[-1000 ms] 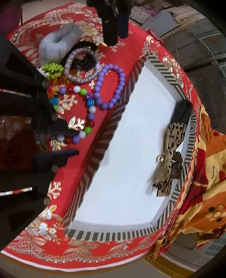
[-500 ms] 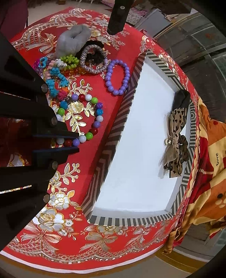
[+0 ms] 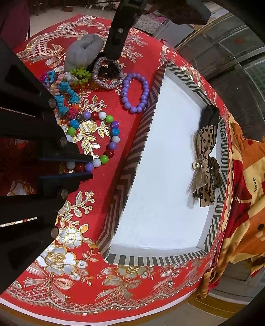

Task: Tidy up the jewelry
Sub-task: 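Grasp the silver rhinestone bracelet with the left tool while the right tool grasps the multicolour bead bracelet, then lower both bracelets into the white tray and open both tools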

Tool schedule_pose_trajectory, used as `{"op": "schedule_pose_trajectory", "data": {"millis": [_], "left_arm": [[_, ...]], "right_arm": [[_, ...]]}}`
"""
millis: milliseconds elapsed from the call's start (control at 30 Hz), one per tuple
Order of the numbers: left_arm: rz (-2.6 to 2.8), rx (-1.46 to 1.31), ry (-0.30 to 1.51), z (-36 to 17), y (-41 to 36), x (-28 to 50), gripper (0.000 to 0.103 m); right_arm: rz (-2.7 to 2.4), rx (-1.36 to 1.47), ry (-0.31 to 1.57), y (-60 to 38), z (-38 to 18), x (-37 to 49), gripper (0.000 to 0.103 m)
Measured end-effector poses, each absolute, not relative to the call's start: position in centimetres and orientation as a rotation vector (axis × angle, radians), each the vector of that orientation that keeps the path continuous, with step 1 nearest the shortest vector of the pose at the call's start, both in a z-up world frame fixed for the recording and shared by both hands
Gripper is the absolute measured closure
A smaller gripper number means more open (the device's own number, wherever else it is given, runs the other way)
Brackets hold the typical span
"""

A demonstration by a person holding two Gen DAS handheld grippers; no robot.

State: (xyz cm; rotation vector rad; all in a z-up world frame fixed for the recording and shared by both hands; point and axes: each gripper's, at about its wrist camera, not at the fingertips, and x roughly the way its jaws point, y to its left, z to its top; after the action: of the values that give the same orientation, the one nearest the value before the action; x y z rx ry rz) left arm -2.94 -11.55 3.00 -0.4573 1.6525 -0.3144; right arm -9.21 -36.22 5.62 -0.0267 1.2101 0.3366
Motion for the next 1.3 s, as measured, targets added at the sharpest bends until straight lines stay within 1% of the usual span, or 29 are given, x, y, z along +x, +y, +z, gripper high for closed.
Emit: {"op": "schedule_pose_trajectory", "data": {"millis": [100, 167, 200, 233, 433, 600, 933, 1100, 1300], "left_arm": [[-0.308, -0.496, 1.655, 2.4, -11.4, -3.0, 0.057], [-0.297, -0.503, 1.654, 2.1, -11.2, -3.0, 0.071], [-0.294, -0.513, 1.658, 2.0, -11.3, -2.9, 0.082], [-0.294, -0.53, 1.662, 1.8, -11.1, -3.0, 0.087], [-0.325, -0.577, 1.64, 2.0, -10.9, -3.0, 0.095], [-0.346, -0.606, 1.608, 3.1, -10.4, -3.1, 0.097], [-0.417, -0.584, 1.512, 7.7, -9.9, -2.9, 0.098], [-0.428, -0.543, 1.451, 9.7, -9.6, -2.3, 0.098], [-0.421, -0.491, 1.412, 10.6, -10.0, -1.3, 0.098]], "right_arm": [[0.339, -0.033, 1.209, -36.2, 5.6, -9.3, 0.094], [0.341, -0.034, 1.209, -36.2, 5.6, -9.2, 0.094], [0.343, -0.036, 1.209, -36.2, 5.6, -9.3, 0.094], [0.343, -0.039, 1.207, -36.2, 5.6, -9.3, 0.094], [0.349, -0.037, 1.196, -36.0, 5.7, -9.6, 0.094], [0.351, -0.021, 1.174, -36.2, 6.6, -9.8, 0.094], [0.36, 0.004, 1.119, -36.8, 9.7, -10.4, 0.094], [0.365, 0.021, 1.078, -37.4, 12.1, -10.5, 0.094], [0.367, 0.008, 1.02, -37.5, 15.1, -10.2, 0.094]]}}
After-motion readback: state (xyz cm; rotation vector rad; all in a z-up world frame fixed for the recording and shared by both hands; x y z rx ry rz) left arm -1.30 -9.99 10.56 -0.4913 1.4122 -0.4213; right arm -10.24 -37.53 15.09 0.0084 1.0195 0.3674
